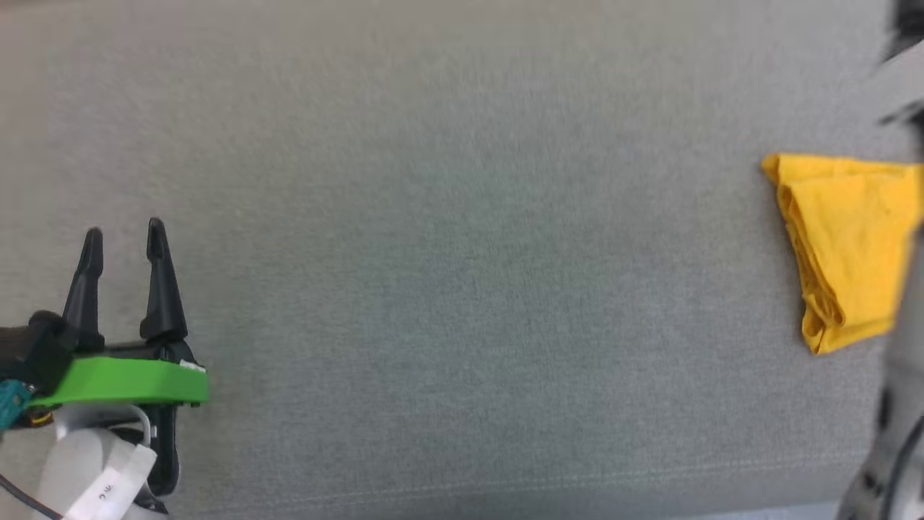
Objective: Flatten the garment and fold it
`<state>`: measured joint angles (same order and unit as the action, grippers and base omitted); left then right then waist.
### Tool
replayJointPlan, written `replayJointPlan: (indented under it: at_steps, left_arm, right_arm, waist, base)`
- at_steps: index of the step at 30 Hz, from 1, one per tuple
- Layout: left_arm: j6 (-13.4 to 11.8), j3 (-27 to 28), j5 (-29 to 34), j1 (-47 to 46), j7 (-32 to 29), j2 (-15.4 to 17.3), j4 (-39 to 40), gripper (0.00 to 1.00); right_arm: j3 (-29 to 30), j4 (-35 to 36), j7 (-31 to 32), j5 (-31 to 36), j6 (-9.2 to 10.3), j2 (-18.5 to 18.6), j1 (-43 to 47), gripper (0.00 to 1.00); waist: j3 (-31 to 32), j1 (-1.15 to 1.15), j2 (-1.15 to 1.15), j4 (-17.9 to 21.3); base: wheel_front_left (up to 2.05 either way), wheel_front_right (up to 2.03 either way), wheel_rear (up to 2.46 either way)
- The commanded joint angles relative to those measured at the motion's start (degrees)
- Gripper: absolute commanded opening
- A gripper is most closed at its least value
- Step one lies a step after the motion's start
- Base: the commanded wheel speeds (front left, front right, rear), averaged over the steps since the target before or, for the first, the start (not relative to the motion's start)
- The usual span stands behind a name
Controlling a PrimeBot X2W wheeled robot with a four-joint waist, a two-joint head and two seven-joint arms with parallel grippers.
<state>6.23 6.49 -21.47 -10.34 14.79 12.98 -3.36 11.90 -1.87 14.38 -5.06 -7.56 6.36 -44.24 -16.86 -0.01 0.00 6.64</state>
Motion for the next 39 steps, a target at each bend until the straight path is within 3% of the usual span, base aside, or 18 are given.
replayJointPlan:
  at_steps: [1,5,13,27,39]
  left_arm:
    - [-0.7,0.6,1.0,0.7,0.2,-0.5,-0.2,1.0]
    - [-1.5,1.2,1.6,1.1,0.2,-1.6,-1.4,1.0]
    - [-2.9,0.8,2.2,2.2,0.1,-3.1,-3.8,1.0]
    - [-4.7,-5.6,9.0,5.2,-0.5,-3.0,-8.3,1.0]
    - [-5.3,-7.6,9.3,5.6,0.1,-5.9,-10.8,1.0]
  right_arm:
    - [-1.2,0.1,-4.1,-1.4,0.08,-1.2,2.7,1.0]
    - [-4.8,-1.4,-14.0,-2.5,0.08,-3.0,8.9,1.0]
    - [-8.7,-6.7,-26.8,-7.2,0.08,-3.5,21.1,1.0]
    - [-5.9,-10.0,-29.3,-6.4,0.08,-3.5,36.2,1.0]
    - [-8.8,-8.7,-29.4,-5.6,0.08,-3.5,40.1,1.0]
  waist:
    - [7.2,0.01,0.0,-2.8]
    - [9.2,0.01,0.0,-3.8]
    - [12.5,0.01,0.0,-5.4]
    - [16.2,0.01,0.0,-6.0]
    - [16.9,0.01,0.0,-5.9]
  base:
    - [0.0,0.0,0.0]
    - [0.0,0.0,0.0]
    - [0.0,0.0,0.0]
    - [0.0,0.0,0.0]
    - [0.0,0.0,0.0]
